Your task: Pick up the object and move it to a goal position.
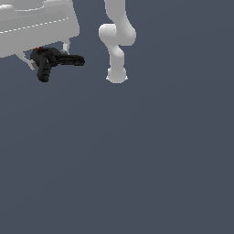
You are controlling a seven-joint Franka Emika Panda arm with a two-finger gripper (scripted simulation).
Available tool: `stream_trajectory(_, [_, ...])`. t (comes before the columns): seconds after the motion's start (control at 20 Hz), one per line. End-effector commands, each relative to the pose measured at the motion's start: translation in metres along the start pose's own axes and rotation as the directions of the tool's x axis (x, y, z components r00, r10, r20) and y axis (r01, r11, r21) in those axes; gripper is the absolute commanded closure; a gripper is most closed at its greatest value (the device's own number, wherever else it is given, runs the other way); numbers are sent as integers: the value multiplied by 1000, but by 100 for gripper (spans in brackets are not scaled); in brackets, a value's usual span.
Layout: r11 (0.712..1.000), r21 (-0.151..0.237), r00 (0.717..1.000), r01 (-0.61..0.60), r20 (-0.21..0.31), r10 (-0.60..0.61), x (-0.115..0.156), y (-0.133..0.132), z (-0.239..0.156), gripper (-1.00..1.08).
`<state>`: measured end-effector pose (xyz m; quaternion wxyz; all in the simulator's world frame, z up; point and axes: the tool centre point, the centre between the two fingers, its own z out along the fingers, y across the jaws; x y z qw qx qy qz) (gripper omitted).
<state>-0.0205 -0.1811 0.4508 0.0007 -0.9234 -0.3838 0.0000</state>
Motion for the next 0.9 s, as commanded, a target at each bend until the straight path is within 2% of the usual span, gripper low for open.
stream_trajectory(0.0, [1000,-1,1000,0,0,-1,-5,5,-15,108])
stream_trajectory(0.4, [1000,-1,1000,0,0,0,-13,16,-41,108])
stream_trajectory(0.85, [1000,-1,1000,0,0,0,-15,19,-48,108])
